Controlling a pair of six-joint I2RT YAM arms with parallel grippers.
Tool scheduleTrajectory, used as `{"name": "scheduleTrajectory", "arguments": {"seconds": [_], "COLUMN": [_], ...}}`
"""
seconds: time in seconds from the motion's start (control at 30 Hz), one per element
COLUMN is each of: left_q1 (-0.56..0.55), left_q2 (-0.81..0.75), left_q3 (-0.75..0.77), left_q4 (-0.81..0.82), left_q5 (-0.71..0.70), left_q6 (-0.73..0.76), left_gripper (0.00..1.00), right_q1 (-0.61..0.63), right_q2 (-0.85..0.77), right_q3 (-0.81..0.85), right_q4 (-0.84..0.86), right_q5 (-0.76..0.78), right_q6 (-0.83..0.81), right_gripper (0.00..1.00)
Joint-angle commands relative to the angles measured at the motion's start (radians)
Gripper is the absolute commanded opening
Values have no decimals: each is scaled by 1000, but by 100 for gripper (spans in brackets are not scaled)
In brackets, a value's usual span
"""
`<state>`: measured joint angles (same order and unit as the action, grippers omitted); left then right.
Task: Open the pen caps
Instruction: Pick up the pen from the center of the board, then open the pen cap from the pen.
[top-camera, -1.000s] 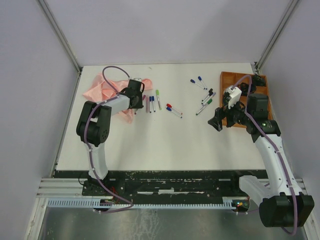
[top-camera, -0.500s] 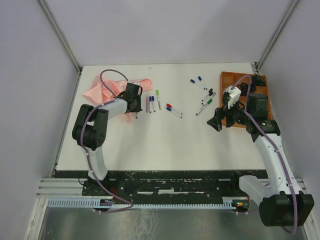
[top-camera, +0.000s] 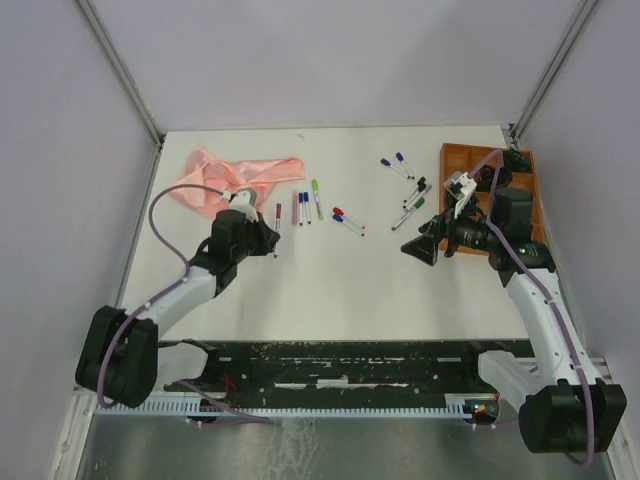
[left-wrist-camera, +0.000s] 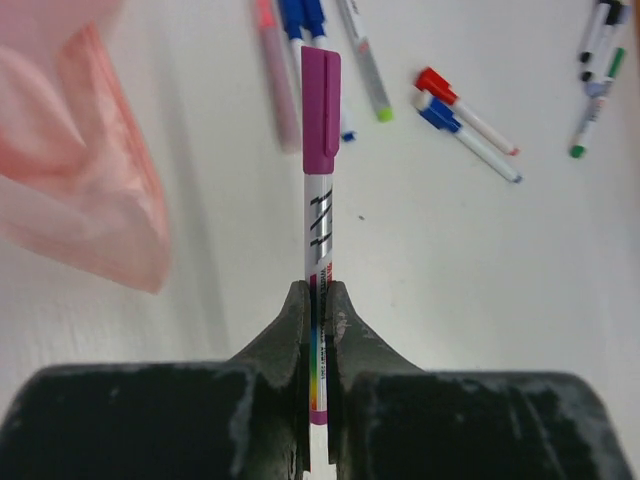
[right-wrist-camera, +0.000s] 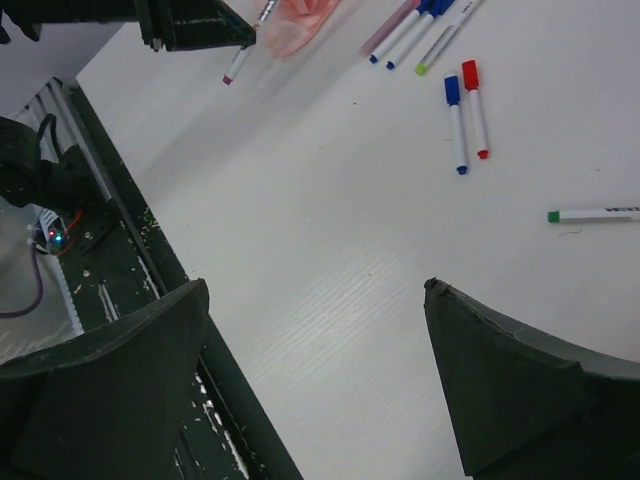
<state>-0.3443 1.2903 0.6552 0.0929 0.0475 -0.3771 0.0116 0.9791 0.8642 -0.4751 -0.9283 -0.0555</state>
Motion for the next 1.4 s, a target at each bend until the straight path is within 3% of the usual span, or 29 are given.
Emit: {"name": "scheduleTrajectory", "arguments": {"seconds": [0.0, 0.17, 0.33, 0.5, 0.73, 0.97, 1.17, 1.37], "left_q1": [-18, -79, -189, -316, -508, -628, -684, -709], "left_q2": [-158, -306, -400, -397, -251, -37, 140, 230], "left_q3": [-208, -388, -502, -537, -490, -376, -271, -195], "left_q4": [340, 598, 771, 930, 1140, 1304, 1462, 1472], "left_q5": [197, 240, 148, 44, -104, -206, -267, -246], "left_q6": [-205, -347, -446, -503, -476, -460, -448, -444], "left_gripper": [3, 3, 3, 3, 3, 3, 3, 3], "right_q1": [8, 32, 60, 77, 95, 139, 199, 215], "right_q2": [-10, -1, 6, 10, 13, 21, 31, 35], "right_q3": [-43, -83, -101, -140, -182, -275, -296, -287], "right_q4": [168, 277, 335, 464, 662, 1032, 1071, 1069], "right_q5": [-151, -226, -205, -201, -184, -162, -139, -112], "right_q6": [122, 192, 227, 335, 528, 767, 776, 799], "right_gripper": [96, 96, 96, 96, 96, 96, 95, 94]}}
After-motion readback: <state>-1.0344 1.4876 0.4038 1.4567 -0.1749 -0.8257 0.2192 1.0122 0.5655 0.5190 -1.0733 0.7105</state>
